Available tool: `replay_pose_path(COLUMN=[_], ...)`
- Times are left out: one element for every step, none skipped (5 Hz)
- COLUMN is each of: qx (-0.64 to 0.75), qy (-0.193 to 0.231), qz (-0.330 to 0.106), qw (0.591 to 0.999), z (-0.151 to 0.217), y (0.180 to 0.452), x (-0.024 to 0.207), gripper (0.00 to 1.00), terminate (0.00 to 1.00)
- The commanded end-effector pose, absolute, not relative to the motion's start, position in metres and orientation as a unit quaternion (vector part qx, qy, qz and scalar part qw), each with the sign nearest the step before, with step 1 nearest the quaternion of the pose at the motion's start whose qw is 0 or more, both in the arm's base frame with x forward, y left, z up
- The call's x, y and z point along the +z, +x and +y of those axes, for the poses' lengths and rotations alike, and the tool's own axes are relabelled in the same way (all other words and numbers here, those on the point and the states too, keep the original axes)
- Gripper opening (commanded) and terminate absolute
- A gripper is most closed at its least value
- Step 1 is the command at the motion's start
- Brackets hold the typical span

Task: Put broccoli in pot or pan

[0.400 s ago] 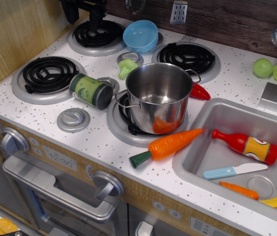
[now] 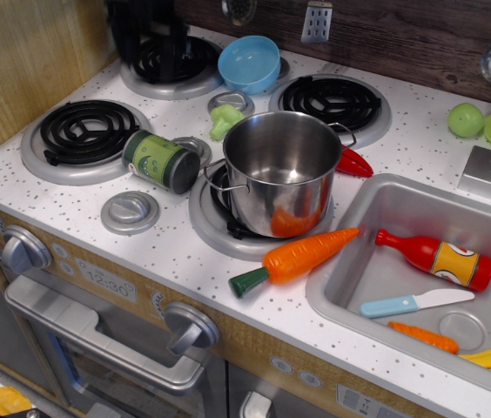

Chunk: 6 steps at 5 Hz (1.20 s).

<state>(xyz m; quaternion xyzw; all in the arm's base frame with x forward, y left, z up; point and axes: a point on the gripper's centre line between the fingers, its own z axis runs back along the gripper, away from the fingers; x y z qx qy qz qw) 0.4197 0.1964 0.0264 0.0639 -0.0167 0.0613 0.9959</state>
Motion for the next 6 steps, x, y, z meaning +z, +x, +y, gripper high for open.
replay_pose_path(qx=[0.081,0.072,0.065,0.058,0.051,0.048], qy=[0.097,0.119,0.111,0.127,0.122,0.105], qz=[-0.085,-0.107,-0.106,-0.122,-0.132,-0.131], qw=[0.988,0.985,0.986,0.983,0.982,0.985], z=[0.161,0.138,0.12,0.109,0.101,0.102], y=[0.418,0.416,0.423,0.431,0.437,0.437], x=[0.089,0.09,0.099,0.085,0.079,0.07], gripper=[1.0,1.0,1.0,1.0,1.0,1.0], terminate=[0.0,0.0,0.0,0.0,0.0,0.0])
